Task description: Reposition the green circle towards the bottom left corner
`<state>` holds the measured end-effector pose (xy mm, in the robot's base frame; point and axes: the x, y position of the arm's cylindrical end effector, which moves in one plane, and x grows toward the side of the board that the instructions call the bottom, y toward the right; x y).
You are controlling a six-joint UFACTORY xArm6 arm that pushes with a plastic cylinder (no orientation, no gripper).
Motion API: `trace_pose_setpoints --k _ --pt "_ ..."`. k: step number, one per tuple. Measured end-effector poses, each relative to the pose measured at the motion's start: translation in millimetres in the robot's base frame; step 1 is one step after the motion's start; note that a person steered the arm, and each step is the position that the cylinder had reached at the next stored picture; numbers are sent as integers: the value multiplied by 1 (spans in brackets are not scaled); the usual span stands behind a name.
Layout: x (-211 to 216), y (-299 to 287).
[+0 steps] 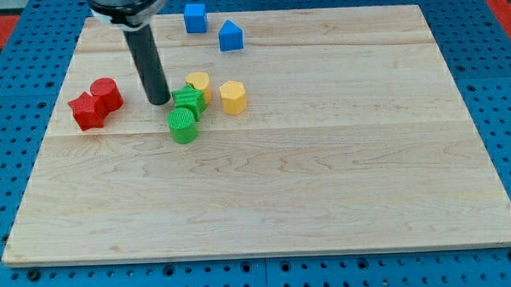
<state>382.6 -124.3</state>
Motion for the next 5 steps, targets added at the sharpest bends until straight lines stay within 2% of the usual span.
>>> trace_pose_setpoints --k 1,5 --pt "0 19" --pt "-2 19"
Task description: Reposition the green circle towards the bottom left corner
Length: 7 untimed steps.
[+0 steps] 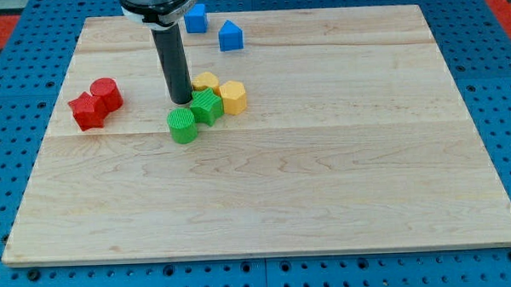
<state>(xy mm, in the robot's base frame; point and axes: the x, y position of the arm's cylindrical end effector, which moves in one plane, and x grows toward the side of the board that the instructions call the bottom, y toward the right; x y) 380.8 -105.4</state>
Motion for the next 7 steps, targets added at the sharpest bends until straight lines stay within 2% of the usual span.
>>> trace_pose_setpoints --k 3,4,5,6,7 --pt "8 49" --pt "51 46" --pt "93 -10" --pt "79 -31" --pt "76 -17"
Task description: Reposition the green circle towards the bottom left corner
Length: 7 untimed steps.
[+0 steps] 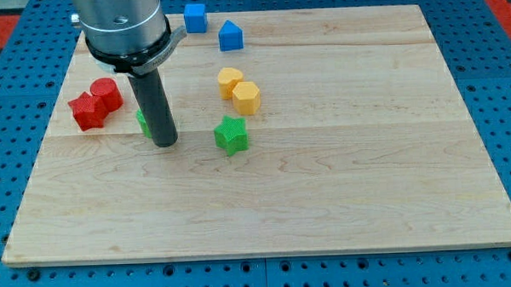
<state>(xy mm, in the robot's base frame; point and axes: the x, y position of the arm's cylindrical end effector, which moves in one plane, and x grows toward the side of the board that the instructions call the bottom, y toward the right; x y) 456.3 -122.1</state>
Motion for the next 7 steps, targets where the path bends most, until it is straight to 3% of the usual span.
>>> trace_pose_setpoints --k 4,5,7 --pt "-108 -15" --pt "-104 -42" --pt "13 -52"
